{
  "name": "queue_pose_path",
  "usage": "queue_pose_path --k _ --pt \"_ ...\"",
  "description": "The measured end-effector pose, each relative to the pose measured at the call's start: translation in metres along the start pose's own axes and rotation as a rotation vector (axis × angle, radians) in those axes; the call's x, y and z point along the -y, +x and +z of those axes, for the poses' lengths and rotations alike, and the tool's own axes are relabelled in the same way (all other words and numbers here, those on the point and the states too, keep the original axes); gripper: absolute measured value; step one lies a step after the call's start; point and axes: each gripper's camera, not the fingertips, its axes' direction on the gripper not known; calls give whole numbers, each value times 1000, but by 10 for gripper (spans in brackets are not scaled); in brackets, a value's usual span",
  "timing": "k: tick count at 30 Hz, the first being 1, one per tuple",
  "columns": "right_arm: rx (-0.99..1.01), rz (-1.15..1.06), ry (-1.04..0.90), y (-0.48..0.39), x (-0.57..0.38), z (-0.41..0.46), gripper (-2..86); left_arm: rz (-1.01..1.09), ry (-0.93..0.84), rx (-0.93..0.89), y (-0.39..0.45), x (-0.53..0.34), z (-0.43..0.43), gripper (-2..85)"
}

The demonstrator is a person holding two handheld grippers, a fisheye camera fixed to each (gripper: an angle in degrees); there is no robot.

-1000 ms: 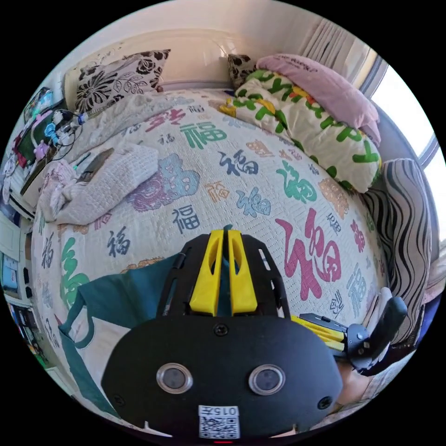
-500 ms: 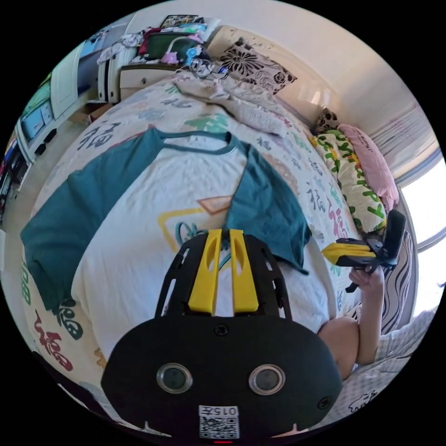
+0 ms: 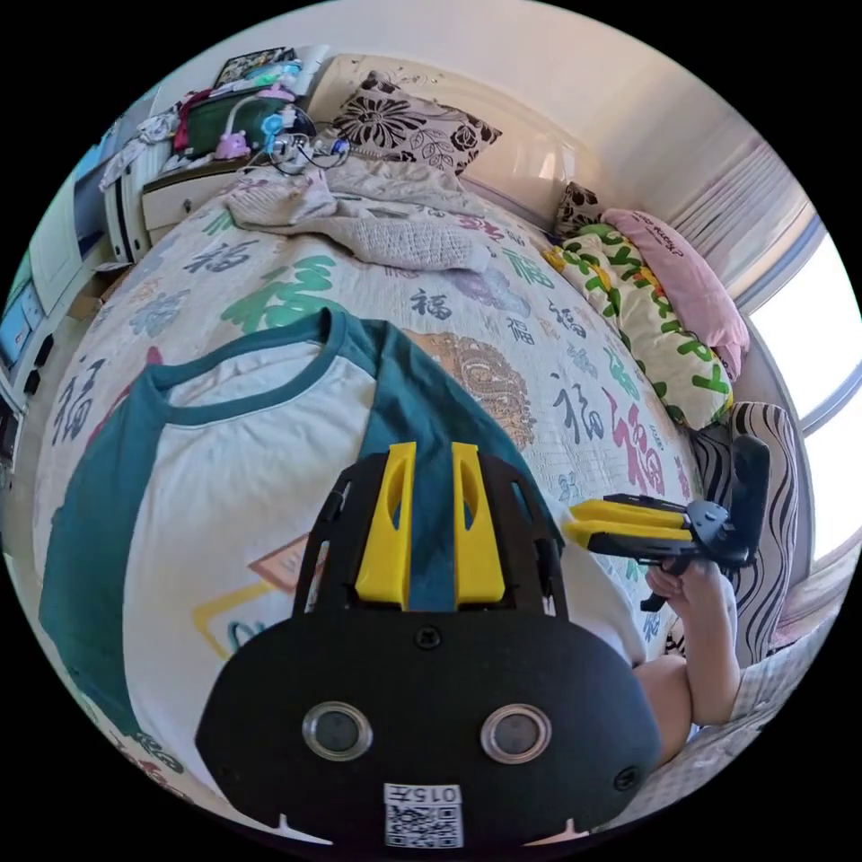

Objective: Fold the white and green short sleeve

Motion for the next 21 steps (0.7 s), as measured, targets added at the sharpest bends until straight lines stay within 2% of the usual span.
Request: queue_pose_path --k 4,8,11,14,18,21 --pt "28 57 -27 18 -4 35 19 9 -38 85 6 7 19 61" --pt "23 73 -24 23 -10 52 33 28 -54 67 6 3 1 67" --pt "-29 34 122 12 -22 44 44 64 10 15 9 -20 -42 77" --pt "77 -101 217 -14 -26 51 46 83 14 31 10 -57 -81 79" --pt "139 -355 -41 -67 -24 121 57 74 -23 151 -3 -105 -115 79" --pt "27 -466 -216 -93 -35 171 36 28 -74 186 -23 -124 -125 73"
